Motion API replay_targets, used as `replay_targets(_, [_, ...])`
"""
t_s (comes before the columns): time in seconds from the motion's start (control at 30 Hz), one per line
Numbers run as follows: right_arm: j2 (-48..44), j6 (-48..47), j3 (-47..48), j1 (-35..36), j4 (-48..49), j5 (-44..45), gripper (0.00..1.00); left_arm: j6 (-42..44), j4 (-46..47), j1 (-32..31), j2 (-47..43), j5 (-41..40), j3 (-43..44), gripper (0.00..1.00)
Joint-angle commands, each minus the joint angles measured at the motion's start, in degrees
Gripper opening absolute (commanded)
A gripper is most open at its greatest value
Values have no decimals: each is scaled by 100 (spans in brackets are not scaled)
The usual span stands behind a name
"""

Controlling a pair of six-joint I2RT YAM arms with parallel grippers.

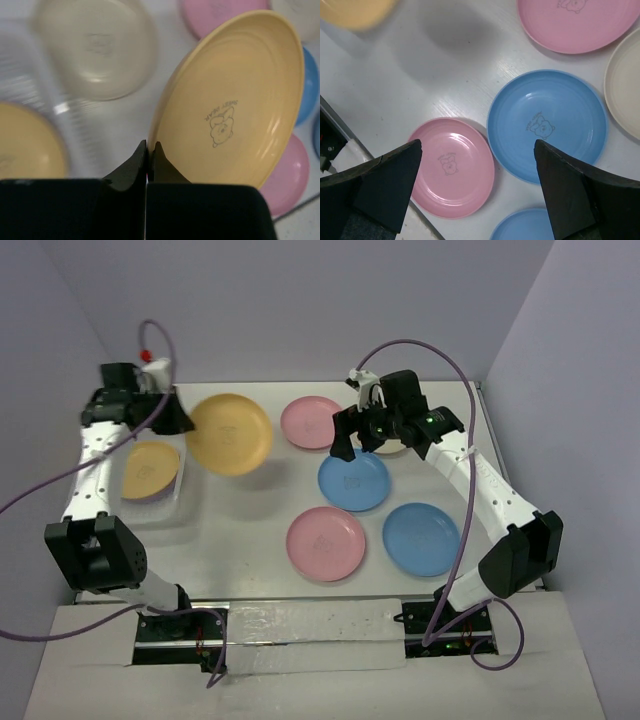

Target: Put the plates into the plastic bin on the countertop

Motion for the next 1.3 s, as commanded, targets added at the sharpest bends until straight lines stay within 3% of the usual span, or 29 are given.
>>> replay_targets(0.0, [-193, 167, 139, -285, 183, -173, 100, 549, -633, 1640, 44, 11, 742, 0])
replay_targets(0.2, [-182, 172, 54, -426, 208, -244, 100, 876, -844, 3185, 676, -441, 1071, 0])
replay_targets(0.53, [-99, 172, 52, -512, 186, -303, 100, 954, -403, 3393, 1414, -1067, 950, 3])
replay_targets(0.6, [-99, 165, 57, -529, 167, -308, 100, 1045, -499, 3376, 1565, -1027, 1094, 16])
replay_targets(0.7, [-99, 148, 57, -558, 143, -305, 100, 1167, -611, 3317, 1598, -1045, 1271, 65])
replay_targets(0.8, [-99, 153, 64, -589, 137, -308, 100, 1230, -580, 3296, 1453, -1022, 1378, 96])
replay_targets(0.93, [-81, 163, 58, -610, 146, -334, 100, 1657, -446, 3243, 963, -213, 1574, 99])
replay_targets(1.07, [-42, 154, 44, -672, 146, -343, 100, 2745, -597, 2381, 285, 496, 1478, 99])
replay_targets(1.17, [-6, 172, 12, -796, 164, -392, 100, 3746, -777, 1212, 14, 483, 1078, 99])
replay_targets(1.27, [7, 172, -47, -968, 172, -446, 100, 4210, -722, 265, 28, 462, 737, 98])
